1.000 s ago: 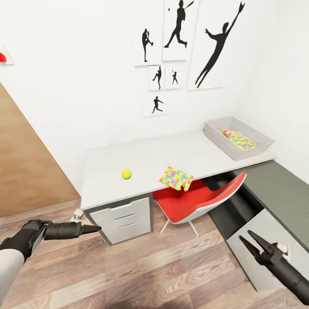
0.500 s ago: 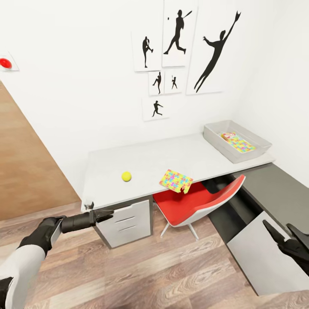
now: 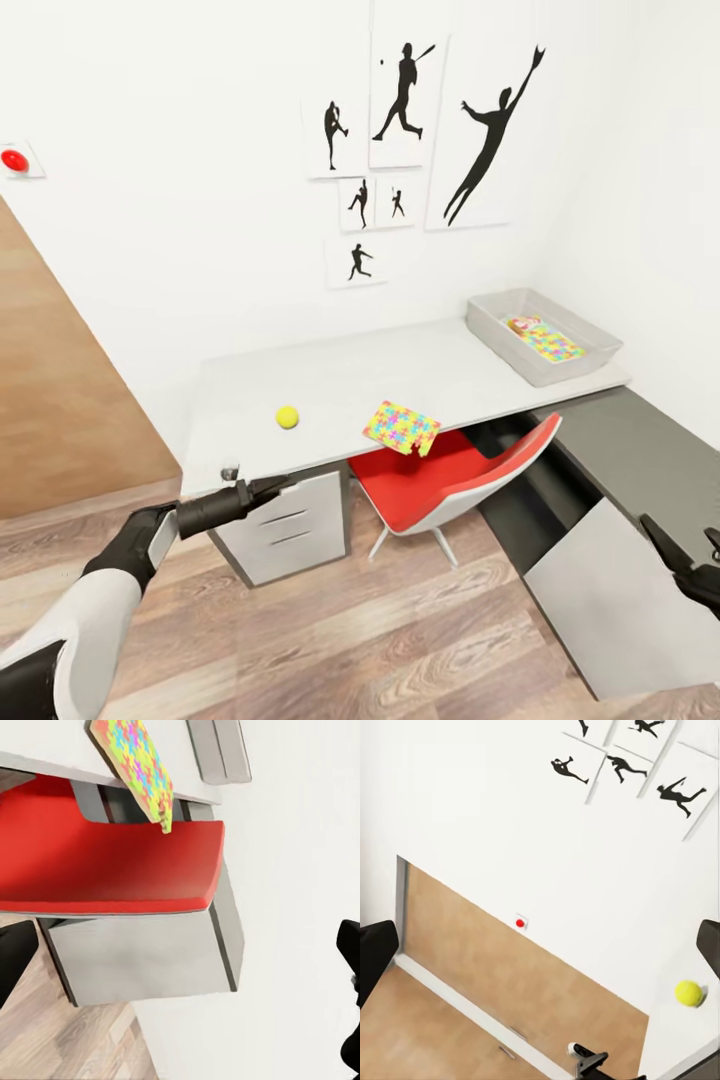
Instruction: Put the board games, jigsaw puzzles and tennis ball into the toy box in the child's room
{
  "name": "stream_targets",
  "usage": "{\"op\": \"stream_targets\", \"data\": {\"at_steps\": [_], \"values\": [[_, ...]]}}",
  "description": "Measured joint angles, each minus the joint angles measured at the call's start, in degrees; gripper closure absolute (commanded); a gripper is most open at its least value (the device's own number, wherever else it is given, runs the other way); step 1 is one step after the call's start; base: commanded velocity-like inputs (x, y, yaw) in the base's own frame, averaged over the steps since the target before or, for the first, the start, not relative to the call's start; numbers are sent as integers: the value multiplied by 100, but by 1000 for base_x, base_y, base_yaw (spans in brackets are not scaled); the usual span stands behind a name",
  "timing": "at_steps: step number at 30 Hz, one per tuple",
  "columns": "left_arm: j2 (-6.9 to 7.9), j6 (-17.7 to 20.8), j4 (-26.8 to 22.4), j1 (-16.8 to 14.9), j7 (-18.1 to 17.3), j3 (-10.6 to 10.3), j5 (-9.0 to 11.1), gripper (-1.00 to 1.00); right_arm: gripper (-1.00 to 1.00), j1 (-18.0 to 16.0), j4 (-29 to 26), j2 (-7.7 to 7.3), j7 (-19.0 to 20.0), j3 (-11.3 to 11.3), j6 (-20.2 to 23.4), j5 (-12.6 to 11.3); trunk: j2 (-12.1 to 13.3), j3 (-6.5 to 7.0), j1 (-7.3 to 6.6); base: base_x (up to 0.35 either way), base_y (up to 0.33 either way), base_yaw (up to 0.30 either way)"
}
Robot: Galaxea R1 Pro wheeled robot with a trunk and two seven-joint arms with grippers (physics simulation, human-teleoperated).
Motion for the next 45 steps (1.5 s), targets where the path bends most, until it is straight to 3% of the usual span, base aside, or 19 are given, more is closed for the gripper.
{"op": "stream_targets", "data": {"at_steps": [5, 11, 22, 37, 45], "values": [[-123, -5, -2, -7, 619, 264, 373, -100, -100, 6, 3, 23, 3, -11, -9, -2, 0, 12, 0, 0, -51, 0], [-205, -1, -2, -8, 1011, 365, 529, -100, -100, 7, 5, 51, -5, -16, -17, -2, 0, 14, 0, 0, -133, 0], [-184, -9, -3, -8, 1053, 379, 534, -100, -100, 7, 1, 80, -32, -14, -4, 5, 0, 16, 0, 0, -29, -12], [-149, -2, -3, -9, 996, 380, 527, -100, -100, 8, 2, 92, -29, -15, -4, 4, -1, 114, -1, 21, -82, -187], [-138, 0, -6, -8, 975, 558, 533, -100, -100, 7, 1, 123, -24, -16, -5, 8, 0, 143, 0, 18, 28, -73]]}}
